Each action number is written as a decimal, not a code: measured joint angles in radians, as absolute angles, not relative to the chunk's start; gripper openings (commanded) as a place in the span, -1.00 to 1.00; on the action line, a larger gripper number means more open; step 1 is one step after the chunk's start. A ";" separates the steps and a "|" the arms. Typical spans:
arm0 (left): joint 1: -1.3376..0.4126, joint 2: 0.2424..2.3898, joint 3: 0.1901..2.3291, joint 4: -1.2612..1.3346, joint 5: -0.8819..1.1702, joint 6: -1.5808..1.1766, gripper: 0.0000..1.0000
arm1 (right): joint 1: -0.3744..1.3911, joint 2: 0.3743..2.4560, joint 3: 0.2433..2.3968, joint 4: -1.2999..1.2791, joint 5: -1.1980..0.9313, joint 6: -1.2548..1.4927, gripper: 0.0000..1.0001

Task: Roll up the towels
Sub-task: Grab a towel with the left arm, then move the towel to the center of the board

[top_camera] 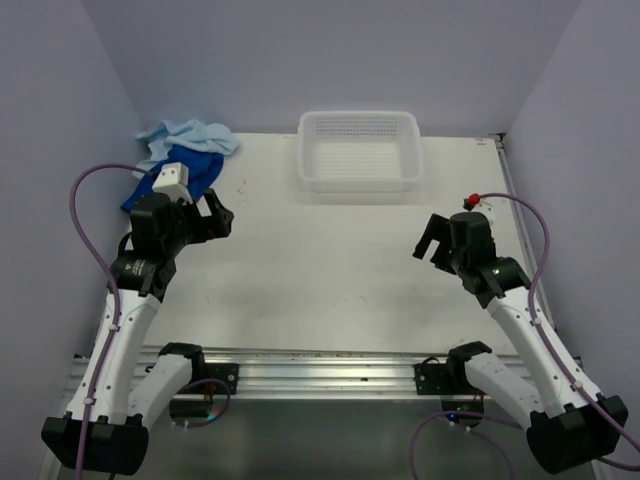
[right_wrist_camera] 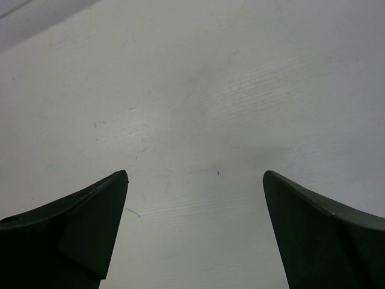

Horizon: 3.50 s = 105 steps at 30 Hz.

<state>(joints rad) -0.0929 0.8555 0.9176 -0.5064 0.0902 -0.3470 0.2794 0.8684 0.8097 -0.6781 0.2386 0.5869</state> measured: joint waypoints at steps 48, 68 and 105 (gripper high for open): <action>0.086 1.966 1.444 -0.408 -0.262 -0.434 0.85 | 0.281 0.747 0.567 -0.507 -0.071 0.559 0.97; 0.176 2.083 1.516 -0.299 -0.137 -0.436 -1.00 | 0.281 0.817 0.570 -0.504 -0.072 0.557 0.97; -1.019 1.486 0.929 0.074 -0.142 -0.777 0.99 | 0.281 0.524 0.728 -0.754 -0.029 0.678 0.94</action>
<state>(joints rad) -1.0191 1.4860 0.9291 0.0742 -0.1425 -0.7769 0.2813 0.5240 0.7277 -0.7536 -0.0292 0.6781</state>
